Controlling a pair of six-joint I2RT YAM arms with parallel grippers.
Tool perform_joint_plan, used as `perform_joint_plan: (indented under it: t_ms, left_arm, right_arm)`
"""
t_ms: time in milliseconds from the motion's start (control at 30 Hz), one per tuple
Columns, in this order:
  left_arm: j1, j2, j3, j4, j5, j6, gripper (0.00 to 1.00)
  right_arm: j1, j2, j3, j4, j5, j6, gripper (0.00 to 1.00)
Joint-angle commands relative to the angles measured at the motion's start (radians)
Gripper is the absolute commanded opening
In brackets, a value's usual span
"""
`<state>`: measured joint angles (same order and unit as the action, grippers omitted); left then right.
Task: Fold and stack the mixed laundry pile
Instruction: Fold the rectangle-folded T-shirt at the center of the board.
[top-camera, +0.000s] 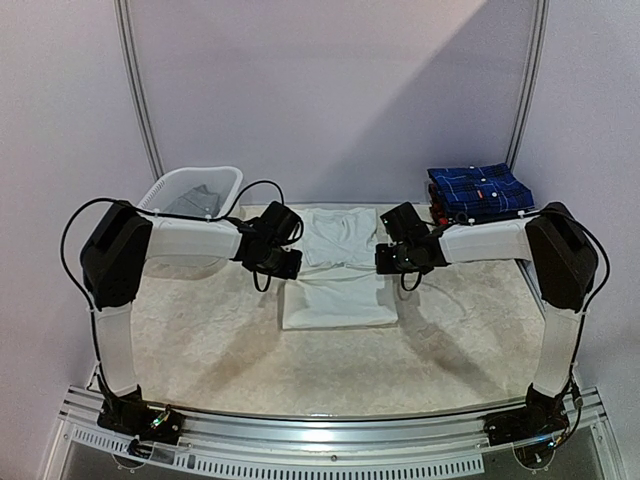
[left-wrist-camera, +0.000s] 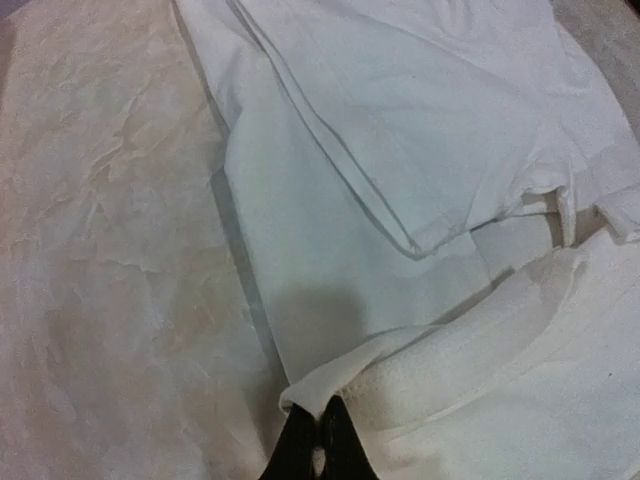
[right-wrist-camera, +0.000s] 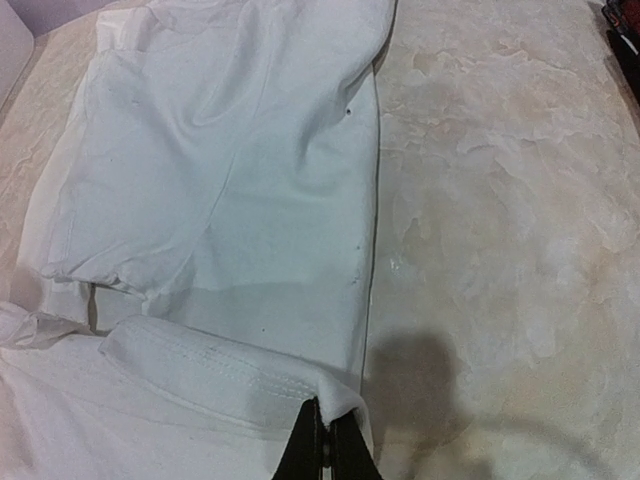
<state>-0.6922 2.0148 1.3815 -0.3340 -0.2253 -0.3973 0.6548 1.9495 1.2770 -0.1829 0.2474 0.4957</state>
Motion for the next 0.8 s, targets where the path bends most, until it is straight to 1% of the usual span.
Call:
perform_joint_plan:
  t_ms: [0,67,100,133,200,267,300,333,367,433,500,600,667,767]
  left_arm:
    - [0.031,0.041,0.025,0.016,0.005,-0.021,0.0]
    - [0.039,0.054,0.028,0.02,0.01,-0.027,0.02]
    - [0.042,0.059,0.029,0.028,0.021,-0.028,0.05]
    - [0.046,0.063,0.03,0.033,0.023,-0.03,0.08]
    - [0.052,0.065,0.027,0.051,0.018,-0.035,0.24]
    - [0.058,0.061,0.031,0.062,0.012,-0.035,0.38]
    - [0.06,0.056,0.034,0.066,0.01,-0.034,0.45]
    - [0.063,0.048,0.039,0.068,0.007,-0.033,0.55]
    - [0.063,0.036,0.043,0.067,0.001,-0.032,0.62]
    - [0.063,-0.004,0.039,0.07,-0.013,-0.023,0.74]
    - [0.061,-0.053,0.019,0.078,-0.016,-0.014,0.83]
    - [0.051,-0.125,-0.027,0.075,-0.031,-0.009,0.85]
    - [0.041,-0.16,-0.061,0.069,-0.029,-0.017,0.82]
    - [0.019,-0.196,-0.119,0.091,0.011,-0.022,0.73]
  right_arm:
    - [-0.03,0.06,0.045,0.026,-0.03,-0.015,0.0]
    - [-0.039,0.082,0.056,0.026,-0.036,-0.018,0.0]
    - [-0.041,0.088,0.062,0.025,-0.039,-0.019,0.02]
    - [-0.044,0.096,0.068,0.029,-0.042,-0.02,0.07]
    - [-0.051,0.108,0.082,0.032,-0.055,-0.026,0.17]
    - [-0.055,0.115,0.097,0.035,-0.063,-0.033,0.31]
    - [-0.058,0.115,0.111,0.031,-0.066,-0.039,0.35]
    - [-0.06,0.115,0.132,0.022,-0.069,-0.043,0.38]
    - [-0.062,0.113,0.15,0.01,-0.068,-0.047,0.39]
    - [-0.063,0.086,0.171,-0.005,-0.073,-0.065,0.48]
    - [-0.064,0.041,0.169,-0.012,-0.08,-0.084,0.61]
    - [-0.063,-0.022,0.127,-0.016,-0.096,-0.109,0.76]
    - [-0.063,-0.076,0.077,-0.004,-0.138,-0.115,0.78]
    - [-0.05,-0.111,-0.001,0.033,-0.231,-0.108,0.76]
